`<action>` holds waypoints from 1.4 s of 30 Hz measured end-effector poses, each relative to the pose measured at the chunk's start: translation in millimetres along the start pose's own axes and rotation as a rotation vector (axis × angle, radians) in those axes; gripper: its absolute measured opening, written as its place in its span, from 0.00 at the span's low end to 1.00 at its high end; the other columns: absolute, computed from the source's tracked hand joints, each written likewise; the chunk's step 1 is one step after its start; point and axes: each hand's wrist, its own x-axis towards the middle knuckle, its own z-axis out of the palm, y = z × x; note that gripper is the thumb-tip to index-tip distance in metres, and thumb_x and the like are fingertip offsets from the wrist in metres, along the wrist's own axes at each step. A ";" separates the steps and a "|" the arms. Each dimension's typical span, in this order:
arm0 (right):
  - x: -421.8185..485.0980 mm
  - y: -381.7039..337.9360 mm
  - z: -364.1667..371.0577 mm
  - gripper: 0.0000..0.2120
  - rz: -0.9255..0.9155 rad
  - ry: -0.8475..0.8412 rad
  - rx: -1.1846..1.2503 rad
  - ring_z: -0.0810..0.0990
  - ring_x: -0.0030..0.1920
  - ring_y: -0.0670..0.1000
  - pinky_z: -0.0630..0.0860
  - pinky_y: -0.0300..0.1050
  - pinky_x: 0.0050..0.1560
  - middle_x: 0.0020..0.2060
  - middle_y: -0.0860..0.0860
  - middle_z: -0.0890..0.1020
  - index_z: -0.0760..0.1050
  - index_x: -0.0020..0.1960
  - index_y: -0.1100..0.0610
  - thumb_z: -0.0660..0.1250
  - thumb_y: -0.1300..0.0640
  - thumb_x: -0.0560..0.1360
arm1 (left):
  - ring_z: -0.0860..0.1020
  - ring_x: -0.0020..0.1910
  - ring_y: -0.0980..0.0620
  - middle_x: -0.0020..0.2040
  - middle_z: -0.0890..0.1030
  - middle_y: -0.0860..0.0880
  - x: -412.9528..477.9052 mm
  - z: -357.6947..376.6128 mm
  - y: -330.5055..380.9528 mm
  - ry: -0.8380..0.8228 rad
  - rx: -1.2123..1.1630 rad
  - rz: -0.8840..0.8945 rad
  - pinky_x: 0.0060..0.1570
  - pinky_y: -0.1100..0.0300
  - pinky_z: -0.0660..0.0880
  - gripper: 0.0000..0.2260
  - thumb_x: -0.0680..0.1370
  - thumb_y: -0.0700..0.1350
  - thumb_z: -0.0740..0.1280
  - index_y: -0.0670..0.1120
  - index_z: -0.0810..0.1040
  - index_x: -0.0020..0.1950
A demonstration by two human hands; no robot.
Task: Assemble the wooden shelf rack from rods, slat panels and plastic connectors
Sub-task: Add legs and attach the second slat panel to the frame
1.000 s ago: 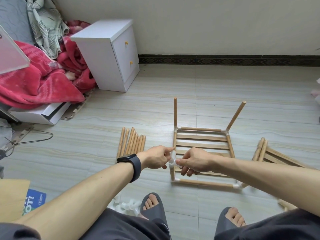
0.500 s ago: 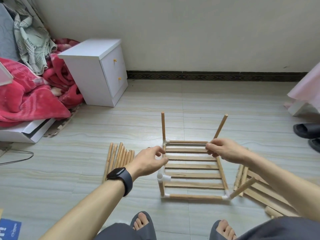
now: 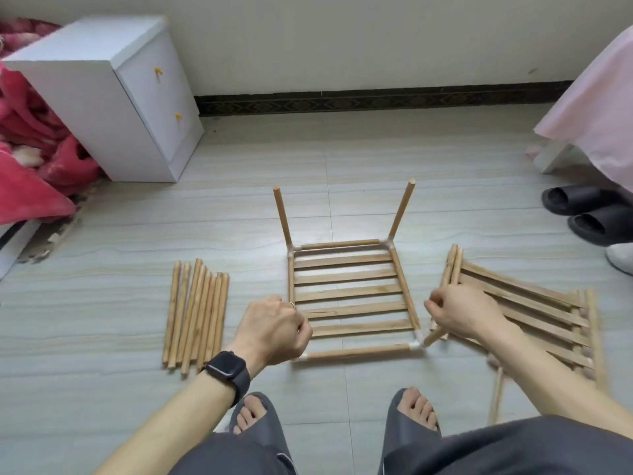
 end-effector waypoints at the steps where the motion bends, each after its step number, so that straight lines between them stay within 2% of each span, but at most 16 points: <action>1: 2.0 1.9 3.4 0.15 0.022 -0.028 -0.020 0.81 0.41 0.52 0.76 0.45 0.38 0.36 0.46 0.82 0.82 0.44 0.49 0.59 0.45 0.79 | 0.73 0.35 0.52 0.31 0.79 0.53 -2.7 3.5 -0.2 0.018 -0.027 -0.026 0.30 0.59 0.68 0.23 0.78 0.54 0.52 0.47 0.79 0.31; 3: 3.6 0.3 13.7 0.17 0.052 -0.012 -0.071 0.82 0.42 0.55 0.79 0.46 0.41 0.37 0.49 0.83 0.83 0.43 0.50 0.59 0.44 0.78 | 0.71 0.32 0.52 0.28 0.78 0.53 -10.8 8.6 2.4 0.059 -0.069 -0.045 0.27 0.59 0.72 0.24 0.77 0.53 0.52 0.47 0.78 0.28; 6: 5.8 -5.3 22.6 0.19 0.068 0.018 -0.059 0.81 0.40 0.57 0.81 0.48 0.41 0.33 0.50 0.80 0.81 0.38 0.50 0.59 0.42 0.78 | 0.68 0.29 0.52 0.26 0.76 0.53 -16.4 13.1 6.5 0.101 -0.076 -0.014 0.23 0.60 0.71 0.23 0.77 0.51 0.54 0.47 0.78 0.26; 12: 9.3 -3.4 20.7 0.20 0.055 0.027 -0.043 0.82 0.40 0.58 0.81 0.48 0.43 0.33 0.51 0.82 0.82 0.38 0.52 0.59 0.43 0.78 | 0.69 0.36 0.51 0.35 0.82 0.53 -4.0 15.1 4.7 0.018 -0.010 -0.053 0.35 0.58 0.74 0.25 0.78 0.53 0.49 0.48 0.84 0.36; 15: 7.5 -2.9 21.5 0.19 0.050 0.039 -0.023 0.81 0.41 0.56 0.78 0.46 0.41 0.34 0.49 0.82 0.82 0.40 0.51 0.58 0.43 0.78 | 0.71 0.38 0.50 0.38 0.83 0.52 -0.7 13.2 5.8 0.007 -0.016 -0.066 0.39 0.57 0.75 0.25 0.79 0.53 0.49 0.48 0.84 0.36; 18: 4.2 -4.6 20.5 0.17 0.040 0.033 -0.096 0.81 0.45 0.56 0.71 0.46 0.40 0.40 0.50 0.82 0.82 0.45 0.50 0.57 0.44 0.78 | 0.74 0.42 0.50 0.40 0.82 0.52 -3.5 10.5 8.0 -0.003 -0.017 -0.094 0.41 0.56 0.76 0.23 0.81 0.53 0.53 0.48 0.82 0.37; 20: -1.1 -7.3 19.5 0.17 0.010 0.030 -0.212 0.80 0.50 0.56 0.70 0.49 0.47 0.45 0.50 0.84 0.80 0.47 0.51 0.56 0.44 0.79 | 0.74 0.45 0.52 0.41 0.81 0.55 -7.9 7.8 9.8 -0.009 -0.073 -0.101 0.40 0.56 0.74 0.22 0.81 0.58 0.53 0.50 0.80 0.37; 22: -8.5 -13.6 15.9 0.16 -0.028 0.079 -0.278 0.78 0.57 0.56 0.68 0.52 0.54 0.51 0.48 0.84 0.79 0.50 0.48 0.55 0.44 0.79 | 0.73 0.48 0.54 0.42 0.80 0.57 -9.8 -2.8 7.9 -0.003 -0.401 -0.149 0.43 0.58 0.70 0.25 0.80 0.65 0.50 0.52 0.78 0.39; 23: -12.1 -19.0 13.7 0.16 -0.052 0.109 -0.268 0.77 0.58 0.55 0.68 0.53 0.56 0.53 0.47 0.84 0.79 0.52 0.47 0.54 0.43 0.79 | 0.75 0.50 0.56 0.44 0.80 0.57 -9.4 -11.3 5.5 0.028 -0.702 -0.222 0.46 0.61 0.68 0.26 0.79 0.67 0.50 0.53 0.80 0.41; 25: -18.1 -36.5 8.9 0.19 -0.135 0.155 -0.176 0.75 0.60 0.53 0.70 0.53 0.57 0.56 0.45 0.83 0.79 0.57 0.45 0.53 0.39 0.80 | 0.78 0.54 0.56 0.50 0.83 0.54 -7.2 -26.1 -7.0 0.200 -1.241 -0.400 0.51 0.61 0.70 0.27 0.79 0.65 0.50 0.50 0.83 0.50; 27: -20.7 -61.0 1.1 0.20 -0.253 0.188 -0.028 0.74 0.62 0.52 0.71 0.52 0.59 0.59 0.44 0.82 0.78 0.61 0.43 0.54 0.37 0.79 | 0.80 0.56 0.52 0.55 0.84 0.50 -11.1 -30.7 -29.0 0.354 -1.404 -0.596 0.50 0.57 0.71 0.26 0.81 0.62 0.50 0.47 0.82 0.58; 30: -21.5 -104.6 -17.9 0.22 -0.429 0.167 0.250 0.72 0.66 0.48 0.73 0.50 0.64 0.62 0.41 0.79 0.75 0.65 0.42 0.55 0.33 0.78 | 0.79 0.58 0.45 0.57 0.82 0.45 -35.9 -10.5 -68.4 0.380 -1.369 -0.811 0.48 0.56 0.71 0.22 0.87 0.55 0.51 0.44 0.80 0.60; 33: -20.5 -142.9 -32.8 0.29 -0.599 0.077 0.319 0.73 0.66 0.45 0.74 0.49 0.64 0.66 0.40 0.75 0.67 0.71 0.41 0.55 0.28 0.76 | 0.77 0.61 0.44 0.59 0.80 0.47 -76.5 32.6 -99.5 0.191 -1.180 -0.966 0.57 0.52 0.73 0.17 0.86 0.54 0.54 0.46 0.77 0.62; 36: -17.0 -175.6 -36.5 0.36 -0.752 0.109 0.257 0.73 0.67 0.48 0.75 0.51 0.64 0.70 0.44 0.72 0.62 0.76 0.42 0.52 0.24 0.75 | 0.76 0.58 0.45 0.61 0.79 0.47 -123.6 77.1 -116.9 0.009 -0.996 -1.106 0.59 0.50 0.73 0.15 0.85 0.56 0.54 0.50 0.74 0.61; 39: -12.4 -211.1 -32.5 0.36 -0.907 0.230 0.134 0.70 0.68 0.51 0.74 0.52 0.66 0.70 0.46 0.73 0.66 0.75 0.46 0.52 0.25 0.76 | 0.74 0.63 0.43 0.67 0.74 0.43 -165.9 115.2 -121.1 -0.180 -0.834 -1.170 0.63 0.51 0.72 0.17 0.83 0.53 0.58 0.48 0.70 0.69; 42: -7.3 -240.5 -20.4 0.30 -1.032 0.310 0.008 0.73 0.67 0.53 0.75 0.52 0.64 0.63 0.47 0.80 0.74 0.69 0.49 0.56 0.32 0.78 | 0.70 0.68 0.43 0.70 0.70 0.43 -194.7 143.4 -113.8 -0.372 -0.702 -1.167 0.66 0.52 0.70 0.22 0.78 0.50 0.61 0.52 0.67 0.73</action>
